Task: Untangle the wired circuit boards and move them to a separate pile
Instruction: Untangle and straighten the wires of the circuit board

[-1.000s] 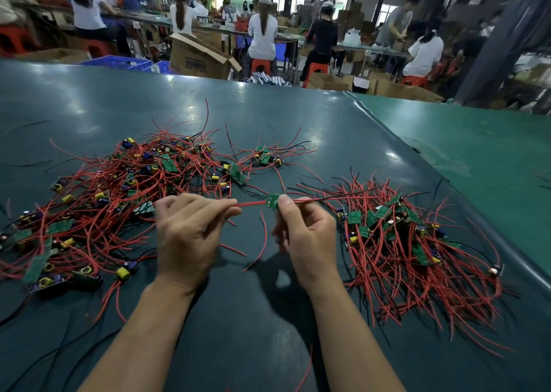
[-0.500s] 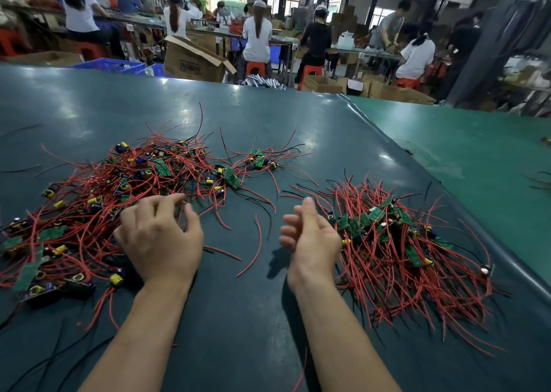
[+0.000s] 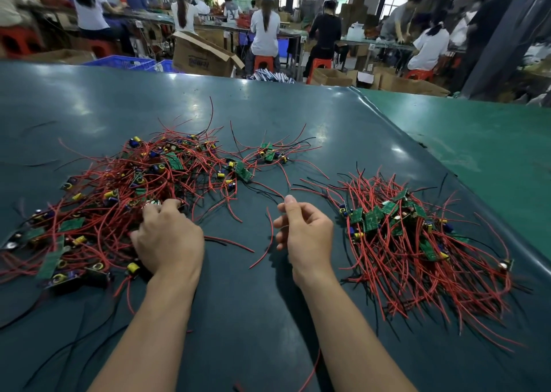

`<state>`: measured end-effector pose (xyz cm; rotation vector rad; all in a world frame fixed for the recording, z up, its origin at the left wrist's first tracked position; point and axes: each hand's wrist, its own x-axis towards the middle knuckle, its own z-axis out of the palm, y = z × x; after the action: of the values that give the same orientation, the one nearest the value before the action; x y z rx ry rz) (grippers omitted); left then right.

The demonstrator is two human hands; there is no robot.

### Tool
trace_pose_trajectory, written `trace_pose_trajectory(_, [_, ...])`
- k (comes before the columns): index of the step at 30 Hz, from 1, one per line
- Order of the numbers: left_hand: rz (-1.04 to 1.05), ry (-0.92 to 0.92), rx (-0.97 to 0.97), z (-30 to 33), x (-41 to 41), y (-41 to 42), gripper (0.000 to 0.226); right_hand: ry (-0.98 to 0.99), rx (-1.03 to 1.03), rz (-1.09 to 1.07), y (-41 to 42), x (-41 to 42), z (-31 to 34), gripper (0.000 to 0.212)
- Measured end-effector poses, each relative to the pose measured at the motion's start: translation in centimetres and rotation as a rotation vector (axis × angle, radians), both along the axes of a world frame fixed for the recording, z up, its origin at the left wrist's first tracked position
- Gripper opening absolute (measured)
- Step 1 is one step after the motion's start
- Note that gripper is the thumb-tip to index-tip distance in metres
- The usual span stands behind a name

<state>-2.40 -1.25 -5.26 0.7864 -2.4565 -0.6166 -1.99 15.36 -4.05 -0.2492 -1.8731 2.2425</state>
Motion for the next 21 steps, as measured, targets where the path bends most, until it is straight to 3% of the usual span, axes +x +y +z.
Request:
trace_pose_trajectory(5, [0.009,-0.023,-0.035,-0.03,-0.18,-0.05,0.034,-0.001,0.068,0.034,-0.1,0.29,0.03,0.03])
trace_pose_trajectory(9, [-0.13,0.153,-0.095,-0.32,-0.3,0.18,0.023,0.002,0.127,0.041,-0.22,0.27,-0.14,0.029])
trace_pose_trajectory(14, [-0.151,-0.062,-0.174,-0.47,-0.88,0.14,0.036,-0.003,0.137,0.053,-0.21,0.27,-0.28,0.029])
trace_pose_trajectory(21, [-0.093,0.053,-0.05,-0.11,-0.21,-0.22,0.025,0.0,0.156,0.068,-0.26,0.28,-0.32,0.03])
